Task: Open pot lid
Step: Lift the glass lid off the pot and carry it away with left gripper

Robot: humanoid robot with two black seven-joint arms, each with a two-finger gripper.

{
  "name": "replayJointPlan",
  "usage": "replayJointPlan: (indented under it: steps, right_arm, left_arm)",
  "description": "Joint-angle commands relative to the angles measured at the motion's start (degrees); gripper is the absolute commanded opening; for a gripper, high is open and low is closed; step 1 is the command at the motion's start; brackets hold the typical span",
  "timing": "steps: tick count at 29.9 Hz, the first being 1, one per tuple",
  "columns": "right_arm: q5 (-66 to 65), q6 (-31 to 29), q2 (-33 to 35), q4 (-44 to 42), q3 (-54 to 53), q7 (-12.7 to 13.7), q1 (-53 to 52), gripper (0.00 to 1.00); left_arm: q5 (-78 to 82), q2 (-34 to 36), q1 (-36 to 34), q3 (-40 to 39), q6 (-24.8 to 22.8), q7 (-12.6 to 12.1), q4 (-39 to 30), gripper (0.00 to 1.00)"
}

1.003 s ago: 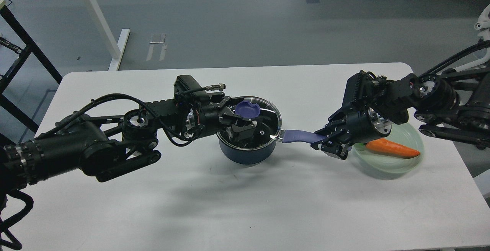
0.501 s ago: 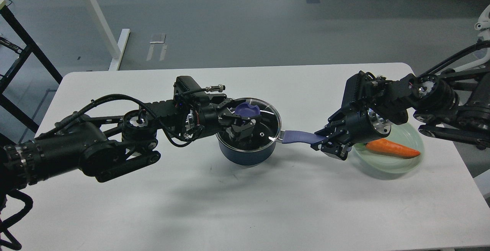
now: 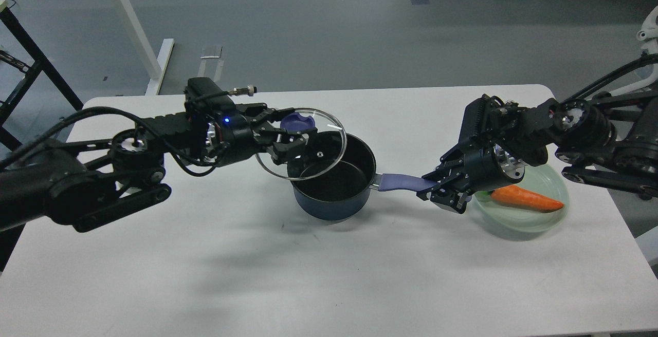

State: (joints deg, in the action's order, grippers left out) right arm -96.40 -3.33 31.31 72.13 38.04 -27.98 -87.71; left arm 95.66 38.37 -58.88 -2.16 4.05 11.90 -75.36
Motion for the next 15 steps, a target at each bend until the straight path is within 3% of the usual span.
replayJointPlan:
  steps: [1, 6, 9, 15]
  right_arm:
    - [-0.01, -0.01, 0.15, 0.03, 0.01, -0.02, -0.01, 0.22]
    - [-0.01, -0.01, -0.03, -0.06, -0.08, -0.02, -0.01, 0.22]
    - [-0.01, -0.01, -0.29, -0.15, -0.08, -0.02, -0.1, 0.22]
    - [-0.01, -0.01, -0.47, -0.15, -0.08, -0.02, -0.1, 0.23]
  left_arm:
    - [-3.73, 10.3, 0.17, -0.04, 0.08, -0.12, -3.91, 0.48]
    - [-4.78, 17.7, 3.32, 1.2, 0.34, 1.02, -1.55, 0.48]
    - [-4.35, 18.41, 7.37, 1.46, 1.65, 3.13, 1.7, 0.48]
    - [-4.52, 17.45, 12.47, 2.51, 5.69, 3.4, 7.58, 0.48]
